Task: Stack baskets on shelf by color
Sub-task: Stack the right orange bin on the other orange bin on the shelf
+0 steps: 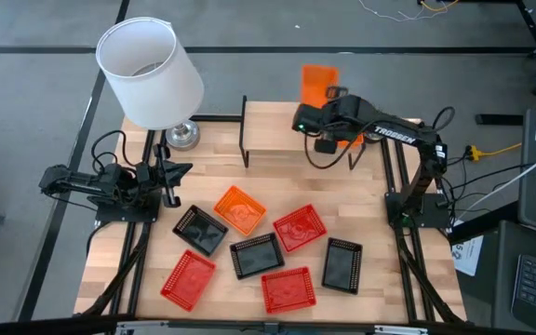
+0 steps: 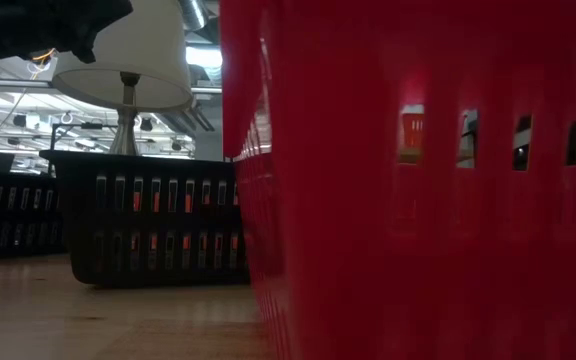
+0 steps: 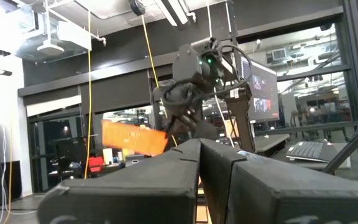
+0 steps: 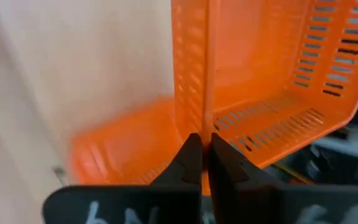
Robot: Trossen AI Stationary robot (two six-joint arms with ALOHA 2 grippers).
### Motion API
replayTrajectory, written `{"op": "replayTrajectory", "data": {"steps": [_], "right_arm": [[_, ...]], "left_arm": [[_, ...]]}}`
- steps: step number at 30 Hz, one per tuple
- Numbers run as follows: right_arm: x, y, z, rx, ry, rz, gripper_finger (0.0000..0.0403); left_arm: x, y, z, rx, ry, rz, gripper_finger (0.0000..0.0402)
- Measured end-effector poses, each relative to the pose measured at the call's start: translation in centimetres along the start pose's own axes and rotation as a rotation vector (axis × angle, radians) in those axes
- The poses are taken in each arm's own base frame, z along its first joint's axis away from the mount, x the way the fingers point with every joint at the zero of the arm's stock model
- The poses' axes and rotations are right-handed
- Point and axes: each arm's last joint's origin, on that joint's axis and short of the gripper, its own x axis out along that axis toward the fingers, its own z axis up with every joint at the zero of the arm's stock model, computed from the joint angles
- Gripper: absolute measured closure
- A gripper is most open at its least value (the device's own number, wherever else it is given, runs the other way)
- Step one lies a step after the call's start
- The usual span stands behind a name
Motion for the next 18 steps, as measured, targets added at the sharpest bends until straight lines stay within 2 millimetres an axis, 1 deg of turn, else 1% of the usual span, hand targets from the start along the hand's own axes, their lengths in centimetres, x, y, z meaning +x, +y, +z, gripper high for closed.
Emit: {"op": "replayTrajectory", "data": {"steps": [2, 5, 8, 12, 15, 18], "right_arm": [[-0.6, -0.6, -0.5, 0.049, -0.02, -0.016, 0.0401], [-1.8, -1.3, -2.0, 0.029, -0.057, 0.061, 0.0401], [-2.5, -1.7, -3.4, 0.095, -0.077, 0.083, 0.0401], [-3.6, -2.4, -6.4, 0.154, -0.106, 0.098, 0.0401], [-3.3, -2.0, -8.4, 0.163, -0.091, 0.117, 0.0401], [-2.7, -1.2, -10.2, 0.15, -0.067, 0.197, 0.0401]], "left_arm": [[0.0, 0.0, 0.0, 0.0, 0.0, 0.0, 0.0401], [0.0, 0.0, 0.0, 0.001, 0.001, 0.0, 0.0401], [0.0, 0.0, 0.0, 0.001, 0.002, 0.0, 0.0401], [0.0, 0.0, 0.0, 0.001, 0.004, -0.001, 0.0401], [0.0, 0.0, 0.0, 0.002, 0.005, -0.001, 0.0401], [0.0, 0.0, 0.0, 0.002, 0.005, -0.001, 0.0401]]}}
